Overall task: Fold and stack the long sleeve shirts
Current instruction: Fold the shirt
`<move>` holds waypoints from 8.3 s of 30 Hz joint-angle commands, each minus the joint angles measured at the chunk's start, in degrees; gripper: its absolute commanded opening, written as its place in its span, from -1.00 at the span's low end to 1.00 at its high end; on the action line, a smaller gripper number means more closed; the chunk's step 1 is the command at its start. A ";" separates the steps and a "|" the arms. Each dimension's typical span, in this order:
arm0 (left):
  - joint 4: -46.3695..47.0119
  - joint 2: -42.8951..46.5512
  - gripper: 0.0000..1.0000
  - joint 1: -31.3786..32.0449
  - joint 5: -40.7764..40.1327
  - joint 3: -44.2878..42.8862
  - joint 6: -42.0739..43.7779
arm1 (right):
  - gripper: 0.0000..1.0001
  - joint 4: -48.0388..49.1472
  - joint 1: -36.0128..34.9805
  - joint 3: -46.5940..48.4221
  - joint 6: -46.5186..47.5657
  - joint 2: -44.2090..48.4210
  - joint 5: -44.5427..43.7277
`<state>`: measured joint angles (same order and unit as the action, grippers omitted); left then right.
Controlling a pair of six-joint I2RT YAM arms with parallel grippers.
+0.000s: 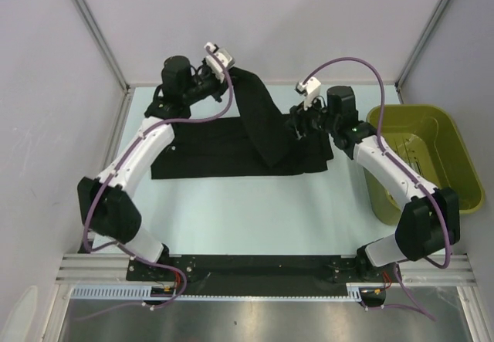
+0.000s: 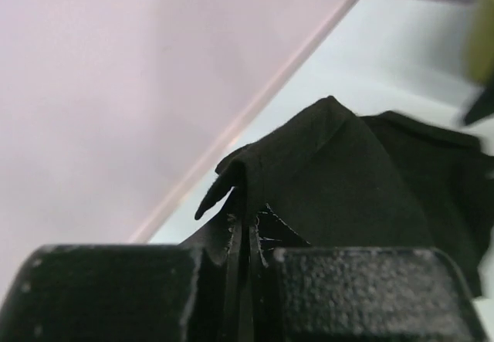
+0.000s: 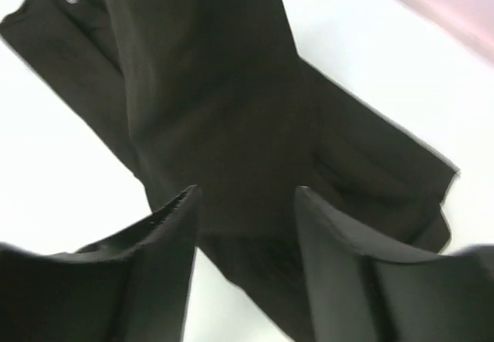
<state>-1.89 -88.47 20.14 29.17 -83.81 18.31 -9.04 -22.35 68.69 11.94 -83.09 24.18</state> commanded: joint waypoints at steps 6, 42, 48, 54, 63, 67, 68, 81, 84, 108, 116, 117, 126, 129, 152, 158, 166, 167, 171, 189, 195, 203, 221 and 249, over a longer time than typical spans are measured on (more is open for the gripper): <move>10.75 -15.05 -0.88 0.25 -13.60 -13.56 14.39 | -0.50 -4.41 1.78 -0.57 -5.79 -2.86 0.86; 18.42 -27.02 -0.96 -6.87 -6.49 -21.83 12.89 | -0.01 -31.48 15.49 8.04 6.34 -22.81 0.44; 17.53 -27.20 -0.96 -7.31 -7.37 -21.05 14.57 | -0.05 -32.80 15.58 8.04 7.92 -24.66 -1.33; 18.41 -25.45 -0.95 -7.57 -3.60 -17.01 13.95 | -0.44 -30.43 15.32 8.39 6.16 -27.74 -6.50; 14.29 -17.98 -0.95 -10.82 21.44 -9.01 11.65 | -0.37 -35.17 15.32 14.55 6.07 -26.43 -1.44; 5.01 -11.83 -0.93 -11.44 29.36 -1.37 22.43 | -0.32 -33.77 14.35 16.21 5.46 -23.35 2.44; 2.53 -9.82 -0.92 -11.61 31.37 1.08 24.91 | -0.33 -33.59 13.39 16.91 5.11 -23.35 3.32; -22.53 -5.84 -0.87 -19.43 32.53 7.52 49.62 | -0.42 -29.81 7.58 22.46 0.62 -33.45 1.75; -28.51 -5.58 -0.85 -21.71 32.01 8.40 58.74 | -0.47 -29.98 8.55 21.76 0.97 -34.59 0.07; -41.52 -12.68 0.12 -29.64 16.89 7.78 22.59 | -0.45 -35.61 9.69 22.19 6.78 -29.76 -0.37; -38.28 -19.62 0.11 -28.32 11.27 7.44 9.21 | -0.49 -35.00 8.81 22.46 5.64 -33.10 -2.30; -38.10 -20.42 0.10 -28.23 10.30 6.74 8.60 | -0.49 -34.91 8.81 22.37 5.20 -33.45 -2.56; -37.57 -25.88 0.10 -27.09 5.99 5.68 6.30 | -0.51 -35.26 9.69 21.93 3.08 -35.56 -3.44; -37.49 -26.06 0.10 -26.65 4.93 5.76 6.83 | -0.51 -35.17 9.52 21.67 3.26 -35.65 -3.71; -48.03 -33.52 -0.98 -27.09 -10.62 -18.22 14.66 | -0.58 -35.96 9.78 22.90 4.14 -37.24 -7.14; -46.54 -35.12 -0.44 -27.35 -13.27 -19.11 13.78 | -0.59 -37.63 10.22 22.55 3.88 -32.58 -2.83; -43.64 -22.47 0.07 -29.02 -0.80 -8.31 20.96 | -0.54 -34.30 9.60 20.00 1.07 -25.64 -2.12; -43.72 -20.02 0.08 -28.84 0.53 -7.17 22.20 | -0.53 -33.42 9.00 20.08 0.98 -25.46 -2.73; -43.46 -16.22 0.12 -27.35 2.82 -2.33 26.08 | -0.51 -30.43 6.19 22.71 2.29 -28.16 -4.23; -46.01 -9.89 0.15 -21.82 -0.60 10.74 40.36 | -0.59 -28.40 2.57 36.77 9.41 -49.35 -24.71; -41.62 -2.86 0.17 -15.84 -5.70 22.09 47.52 | -0.56 -25.60 2.14 40.82 12.22 -52.17 -26.91; -36.09 -2.06 0.13 -12.23 -11.48 26.85 47.79 | -0.51 -22.89 1.87 46.89 14.07 -55.78 -28.23; -32.11 -1.36 -1.00 -4.41 -16.78 34.59 44.63 | 0.55 -29.98 3.98 42.24 14.69 -42.08 -24.89; -42.14 1.19 0.15 9.06 5.99 17.55 18.09 | -0.12 -32.81 14.35 26.67 -3.85 -37.66 -11.26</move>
<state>-44.10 -88.60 38.65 30.48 -59.90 41.95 -47.03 -7.94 92.31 11.31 -117.93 13.91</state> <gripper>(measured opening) 0.559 0.477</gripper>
